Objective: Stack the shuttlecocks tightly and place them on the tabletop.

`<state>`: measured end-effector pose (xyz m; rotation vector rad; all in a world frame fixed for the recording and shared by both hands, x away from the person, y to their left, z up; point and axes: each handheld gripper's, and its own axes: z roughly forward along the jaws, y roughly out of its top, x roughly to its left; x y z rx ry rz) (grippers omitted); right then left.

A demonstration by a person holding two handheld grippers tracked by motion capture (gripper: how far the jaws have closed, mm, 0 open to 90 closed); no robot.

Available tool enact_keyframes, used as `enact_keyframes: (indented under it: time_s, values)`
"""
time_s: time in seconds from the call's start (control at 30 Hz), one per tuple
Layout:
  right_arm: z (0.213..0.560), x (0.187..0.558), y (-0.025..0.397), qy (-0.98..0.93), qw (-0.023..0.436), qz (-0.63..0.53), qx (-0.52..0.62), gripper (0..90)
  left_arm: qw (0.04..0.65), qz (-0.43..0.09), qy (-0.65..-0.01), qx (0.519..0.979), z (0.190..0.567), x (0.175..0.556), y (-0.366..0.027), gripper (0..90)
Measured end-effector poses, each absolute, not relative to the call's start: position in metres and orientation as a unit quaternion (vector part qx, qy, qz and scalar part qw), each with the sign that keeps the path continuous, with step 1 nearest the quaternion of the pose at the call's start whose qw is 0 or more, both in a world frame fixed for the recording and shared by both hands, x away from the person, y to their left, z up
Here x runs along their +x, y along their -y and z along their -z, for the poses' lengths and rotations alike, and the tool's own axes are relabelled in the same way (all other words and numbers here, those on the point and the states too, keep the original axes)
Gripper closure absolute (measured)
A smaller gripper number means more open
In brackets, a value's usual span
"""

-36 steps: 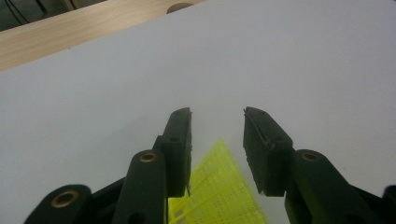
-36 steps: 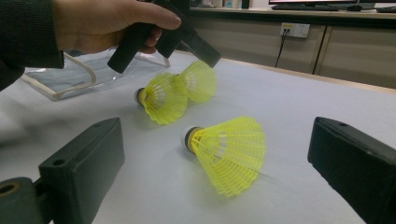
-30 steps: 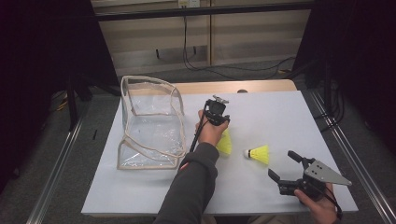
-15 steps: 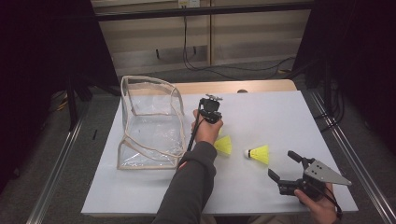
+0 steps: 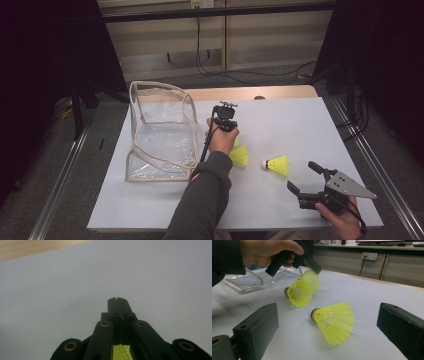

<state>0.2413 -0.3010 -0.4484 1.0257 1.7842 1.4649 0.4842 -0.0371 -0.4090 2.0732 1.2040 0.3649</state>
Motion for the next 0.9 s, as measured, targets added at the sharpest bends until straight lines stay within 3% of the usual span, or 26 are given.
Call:
enact_keyframes:
  time_s: [0.3, 0.9]
  values:
    - [0.4482, 0.2411, 0.3017, -0.672, 0.303, -0.553, 0.388, 3.1, 0.356, -0.119, -0.484, 0.791, 0.4110, 0.4845, 0.0399, 90.0]
    - [0.4486, 0.2413, 0.3007, -0.674, 0.302, -0.554, 0.385, 3.1, 0.353, -0.156, -0.443, 0.810, 0.4142, 0.4863, 0.0402, 88.5]
